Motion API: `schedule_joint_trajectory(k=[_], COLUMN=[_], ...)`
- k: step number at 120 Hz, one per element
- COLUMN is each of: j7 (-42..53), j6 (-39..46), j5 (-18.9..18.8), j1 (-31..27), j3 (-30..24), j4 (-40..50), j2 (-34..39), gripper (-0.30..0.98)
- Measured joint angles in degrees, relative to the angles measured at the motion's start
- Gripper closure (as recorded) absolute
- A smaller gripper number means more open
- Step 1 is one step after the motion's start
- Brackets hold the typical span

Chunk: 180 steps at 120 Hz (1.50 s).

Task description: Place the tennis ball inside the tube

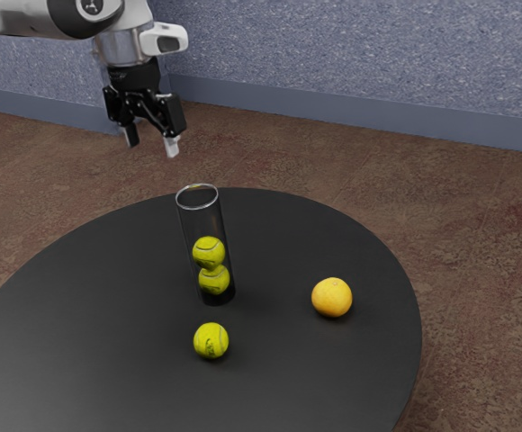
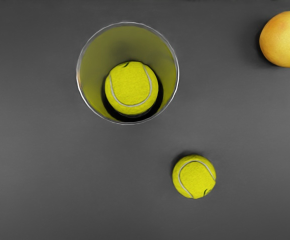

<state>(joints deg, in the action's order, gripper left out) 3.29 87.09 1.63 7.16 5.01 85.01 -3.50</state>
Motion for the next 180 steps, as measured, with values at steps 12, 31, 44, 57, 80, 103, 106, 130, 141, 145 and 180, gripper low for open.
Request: schedule_joint_trajectory(k=[12, 31, 44, 57, 80, 103, 106, 130, 141, 145, 180], j7=[0.31, 0.66, 0.77, 0.40, -0.59, -2.52, -2.74, -4.22, -4.71, -4.87, -5.95], j6=[0.55, 0.98, 1.93, 4.21, 10.14, 21.11, 22.75, 34.83, 37.75, 38.62, 45.08], j5=[-0.03, -0.04, 0.06, 0.61, 0.79, 1.45, 1.61, 2.55, 3.42, 3.93, 7.26], j1=[-0.04, -0.08, -0.09, -1.39, -0.15, 5.20, 5.23, 4.10, 3.78, 3.80, 4.53], j3=[0.00, -0.01, -0.26, -2.02, -2.78, -2.89, -2.88, -2.87, -2.85, -2.83, -2.89], j4=[0.00, 0.22, 3.62, 9.99, 22.34, 35.17, 36.59, 42.41, 42.56, 42.55, 42.21], j2=[-0.04, -0.70, 1.08, 3.13, 6.92, 8.18, 8.02, 3.54, 0.66, -0.35, -8.37], gripper=[0.00, 0.00, 0.00, 0.00, 0.00, 0.00, 0.00, 0.00, 0.00, 0.00, 0.00])
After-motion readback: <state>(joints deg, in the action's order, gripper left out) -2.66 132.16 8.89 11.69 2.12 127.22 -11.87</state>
